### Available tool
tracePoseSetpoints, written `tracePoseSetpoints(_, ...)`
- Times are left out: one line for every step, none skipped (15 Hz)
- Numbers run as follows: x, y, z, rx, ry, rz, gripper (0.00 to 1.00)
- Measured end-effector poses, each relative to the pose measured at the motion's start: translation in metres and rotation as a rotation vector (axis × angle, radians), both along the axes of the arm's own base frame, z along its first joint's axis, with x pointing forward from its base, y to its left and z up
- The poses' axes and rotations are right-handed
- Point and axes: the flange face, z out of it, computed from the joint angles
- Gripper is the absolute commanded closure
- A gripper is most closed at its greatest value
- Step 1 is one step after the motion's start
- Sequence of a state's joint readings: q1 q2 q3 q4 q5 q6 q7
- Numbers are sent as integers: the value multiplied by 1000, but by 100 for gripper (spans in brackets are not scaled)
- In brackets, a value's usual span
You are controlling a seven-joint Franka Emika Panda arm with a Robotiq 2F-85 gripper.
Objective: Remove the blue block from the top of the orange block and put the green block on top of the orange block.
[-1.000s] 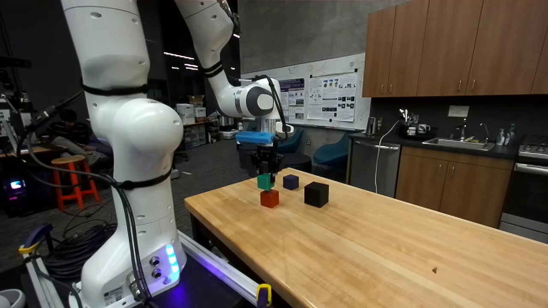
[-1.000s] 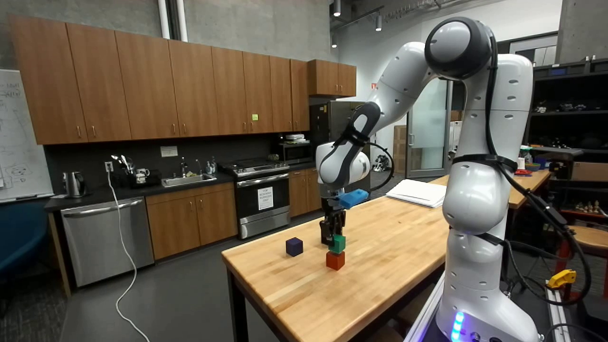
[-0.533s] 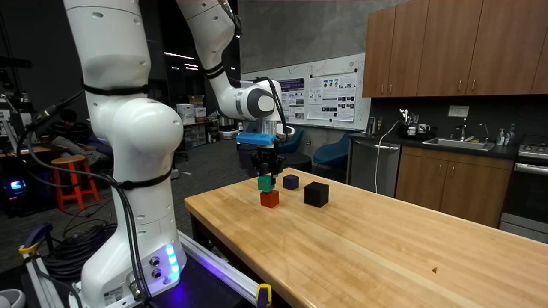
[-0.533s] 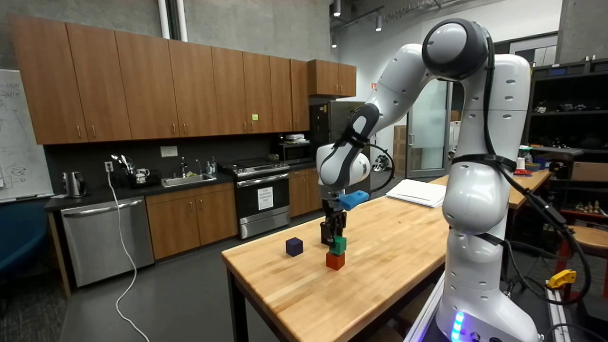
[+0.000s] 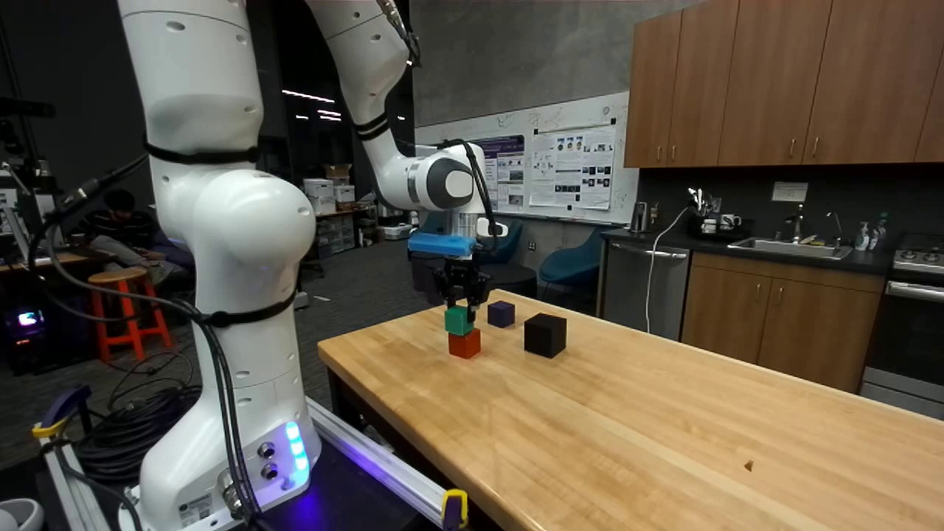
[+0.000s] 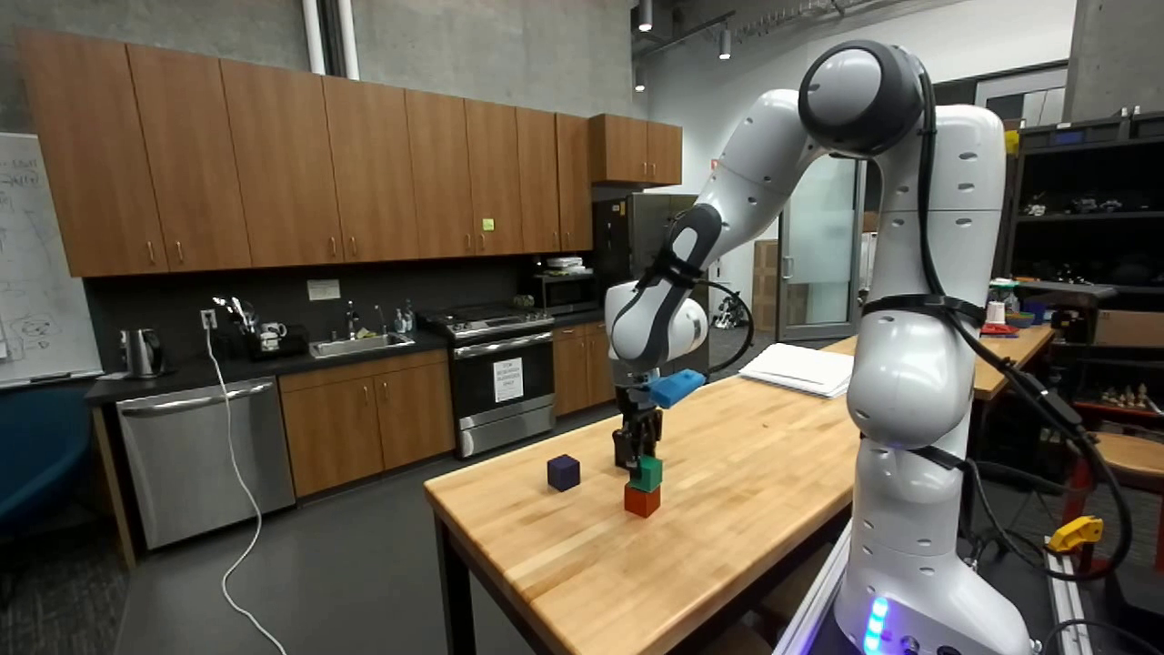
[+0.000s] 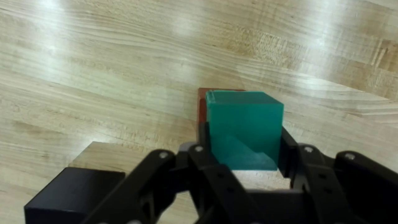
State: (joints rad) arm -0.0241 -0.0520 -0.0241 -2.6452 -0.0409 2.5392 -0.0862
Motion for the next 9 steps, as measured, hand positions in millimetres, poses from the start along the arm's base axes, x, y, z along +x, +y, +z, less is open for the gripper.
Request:
tracePoseSetpoints(1,0,0,0,-3,0,26)
tracePoseSetpoints(2,0,-1,0,-5,0,26)
tracePoseSetpoints(2,0,-1,0,-5,0,26)
tracePoseSetpoints(2,0,-1,0,-6,0,23)
tracePoseSetpoints(2,0,-1,0,-6,0,19)
tracePoseSetpoints(2,-1,-1,0,-7,-1,12)
tracePoseSetpoints(2,-1,-1,0,-7,-3,6)
tracePoseSetpoints(2,-3,-1,0,-8,-6,2)
tracePoseSetpoints(2,-4,0,0,-9,-9,0)
